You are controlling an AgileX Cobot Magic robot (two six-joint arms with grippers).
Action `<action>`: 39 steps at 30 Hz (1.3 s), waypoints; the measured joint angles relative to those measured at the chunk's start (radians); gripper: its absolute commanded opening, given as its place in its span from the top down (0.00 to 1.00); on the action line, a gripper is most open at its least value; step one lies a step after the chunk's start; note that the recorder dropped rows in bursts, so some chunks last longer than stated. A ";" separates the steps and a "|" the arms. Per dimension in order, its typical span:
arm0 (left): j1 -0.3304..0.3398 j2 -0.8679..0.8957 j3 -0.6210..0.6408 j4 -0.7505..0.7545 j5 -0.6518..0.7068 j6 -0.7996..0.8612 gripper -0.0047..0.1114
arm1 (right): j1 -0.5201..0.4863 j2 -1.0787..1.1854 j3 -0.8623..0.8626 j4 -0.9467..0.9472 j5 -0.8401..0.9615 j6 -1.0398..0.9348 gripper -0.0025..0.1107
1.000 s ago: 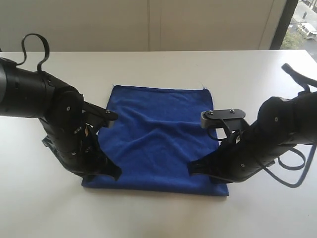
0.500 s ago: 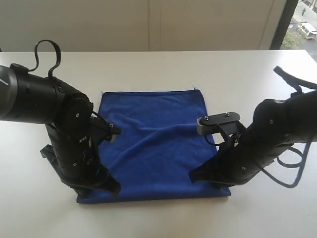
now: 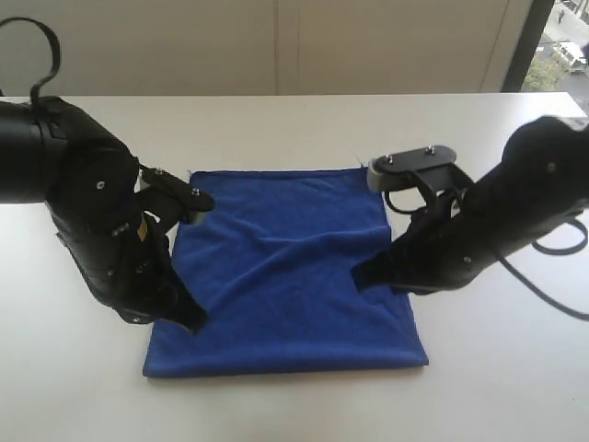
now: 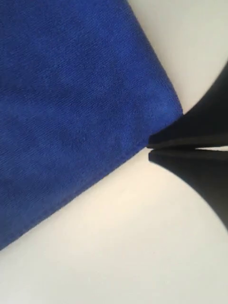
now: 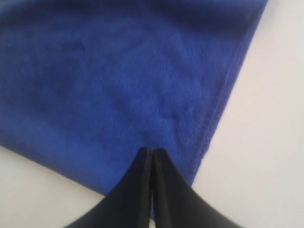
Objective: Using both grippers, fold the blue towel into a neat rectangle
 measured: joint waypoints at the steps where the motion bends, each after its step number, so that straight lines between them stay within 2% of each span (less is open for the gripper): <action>1: 0.000 -0.015 0.000 0.019 -0.004 -0.005 0.96 | -0.007 -0.002 -0.022 0.000 0.008 0.000 0.98; 5: 0.012 -0.048 -0.007 0.103 -0.010 -0.100 0.96 | -0.063 0.013 -0.109 -0.003 0.016 0.000 0.98; 7: 0.058 -0.050 -0.019 0.110 -0.046 -0.128 0.96 | -0.121 0.049 -0.177 -0.007 0.016 0.000 0.98; 13: 0.180 -0.041 -0.057 0.018 -0.132 -0.077 0.96 | -0.187 0.161 -0.340 -0.011 0.017 0.000 0.98; 21: 0.319 0.070 -0.198 -0.011 -0.156 -0.033 0.96 | -0.195 0.358 -0.535 -0.011 0.017 0.000 0.97; 26: 0.380 0.158 -0.295 -0.036 -0.186 -0.029 0.96 | -0.196 0.464 -0.623 -0.011 0.009 0.000 0.89; 30: 0.407 0.236 -0.363 -0.062 -0.207 -0.013 0.96 | -0.196 0.511 -0.648 -0.011 -0.021 0.000 0.86; 39: 0.409 0.346 -0.463 -0.086 -0.254 -0.005 0.96 | -0.196 0.568 -0.688 -0.019 -0.095 -0.004 0.85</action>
